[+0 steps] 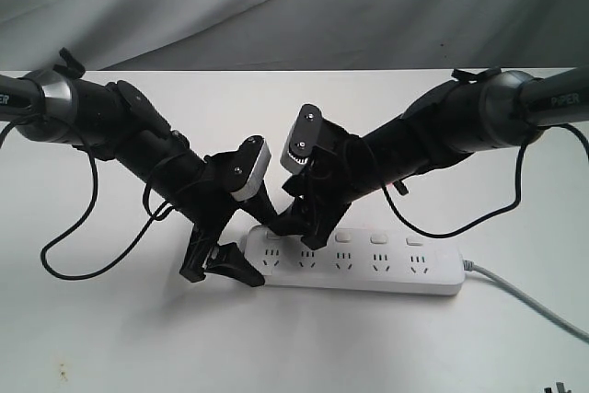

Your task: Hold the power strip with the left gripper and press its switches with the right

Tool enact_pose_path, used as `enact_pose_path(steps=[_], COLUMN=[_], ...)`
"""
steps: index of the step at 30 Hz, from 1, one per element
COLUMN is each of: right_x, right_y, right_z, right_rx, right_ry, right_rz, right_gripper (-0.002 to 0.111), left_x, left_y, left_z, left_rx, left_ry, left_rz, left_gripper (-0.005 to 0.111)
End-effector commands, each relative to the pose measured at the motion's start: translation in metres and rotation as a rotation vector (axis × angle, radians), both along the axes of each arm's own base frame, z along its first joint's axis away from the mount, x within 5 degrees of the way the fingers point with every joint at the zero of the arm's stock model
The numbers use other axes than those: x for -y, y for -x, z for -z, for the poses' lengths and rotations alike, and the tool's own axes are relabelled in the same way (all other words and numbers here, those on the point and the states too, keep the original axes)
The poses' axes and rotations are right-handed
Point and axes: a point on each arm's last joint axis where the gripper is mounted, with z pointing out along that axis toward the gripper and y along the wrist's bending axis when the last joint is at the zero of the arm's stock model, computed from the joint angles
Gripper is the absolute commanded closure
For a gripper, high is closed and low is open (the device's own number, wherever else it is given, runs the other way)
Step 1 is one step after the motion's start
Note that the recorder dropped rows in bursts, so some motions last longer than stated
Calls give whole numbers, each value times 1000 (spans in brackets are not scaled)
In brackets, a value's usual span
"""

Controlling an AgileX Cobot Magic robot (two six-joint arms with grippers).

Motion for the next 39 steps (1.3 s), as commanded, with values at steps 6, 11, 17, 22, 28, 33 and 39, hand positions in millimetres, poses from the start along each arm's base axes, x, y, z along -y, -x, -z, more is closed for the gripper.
enact_pose_path(steps=[6,11,17,22,28,33,39], right_x=[-10,-9,-5,-5,-2,18,41], right_y=[7,8,4,5,3,0,-7], right_z=[15,17,19,30,-35,-58,-61], right_rx=[46,33,57,20,127,106,65], right_ry=[99,122,164,167,77,23,0], right_rz=[-30,-32,0,16,28,32,44], right_gripper=[46,46,46,46,46,46,46], left_x=[1,1,1,1,1,1,1], left_y=[-2,-2,-2,-2,-2,-2,-2], left_z=[0,0,0,0,0,0,0], left_rx=[16,16,16,16,16,16,16], left_ry=[1,1,1,1,1,1,1], left_rz=[-5,-5,-5,-5,-5,-5,-5], left_gripper=[106,106,106,106,106,106,106])
